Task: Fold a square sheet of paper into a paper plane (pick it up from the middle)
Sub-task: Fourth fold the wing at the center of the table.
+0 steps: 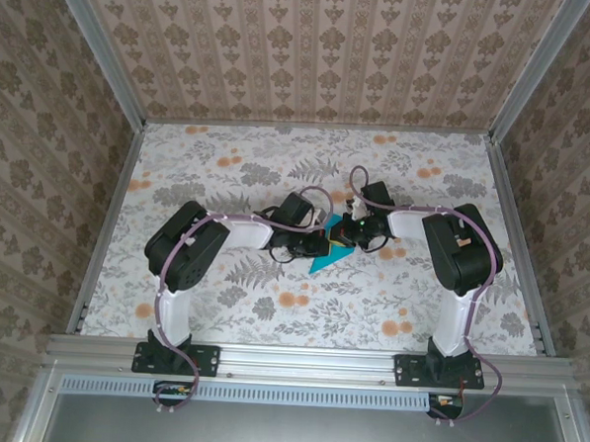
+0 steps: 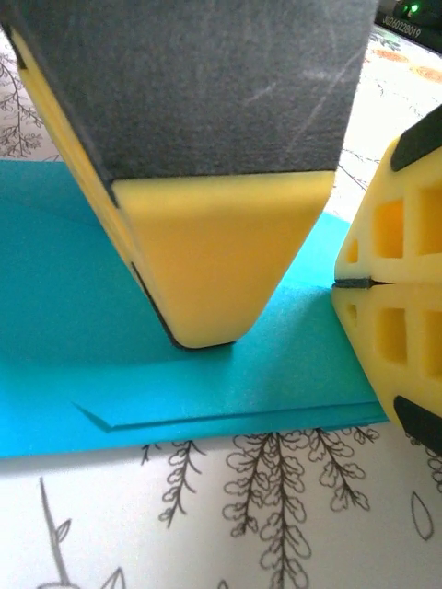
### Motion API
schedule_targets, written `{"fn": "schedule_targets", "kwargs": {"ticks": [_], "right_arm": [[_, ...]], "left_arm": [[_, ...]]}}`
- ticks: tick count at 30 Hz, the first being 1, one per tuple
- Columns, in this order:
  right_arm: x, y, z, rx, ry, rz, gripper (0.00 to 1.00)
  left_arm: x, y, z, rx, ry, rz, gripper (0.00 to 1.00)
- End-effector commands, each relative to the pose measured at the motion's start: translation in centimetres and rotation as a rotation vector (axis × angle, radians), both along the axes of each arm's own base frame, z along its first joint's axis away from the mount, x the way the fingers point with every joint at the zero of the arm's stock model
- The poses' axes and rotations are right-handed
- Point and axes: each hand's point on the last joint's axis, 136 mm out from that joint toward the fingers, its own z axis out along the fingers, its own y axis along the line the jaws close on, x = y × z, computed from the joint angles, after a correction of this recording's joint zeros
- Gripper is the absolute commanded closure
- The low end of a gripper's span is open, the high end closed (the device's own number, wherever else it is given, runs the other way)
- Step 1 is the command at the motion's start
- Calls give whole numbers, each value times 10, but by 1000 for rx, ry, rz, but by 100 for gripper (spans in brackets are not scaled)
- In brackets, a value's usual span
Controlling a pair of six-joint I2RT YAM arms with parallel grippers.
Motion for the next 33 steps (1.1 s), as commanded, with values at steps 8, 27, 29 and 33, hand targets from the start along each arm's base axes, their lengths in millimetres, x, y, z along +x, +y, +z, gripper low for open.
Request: {"fn": "schedule_targets", "kwargs": {"ticks": [8,27,29,33], "right_arm": [[-34,-43,-63,-234,203,-58,100],[-37,-47,-66,-258,221,-60,100],[-38,-48,-66,-258,223,-61,100],[-38,-47,-66,-257,221,-60,100]], "left_arm": [[-59,44,-25,110,119,-36,100],[-94,75,-30,188,140,-88,100],[-95,77,-28,190,133,-92,100],[-87,72,-6,158,69,-94,100]]}}
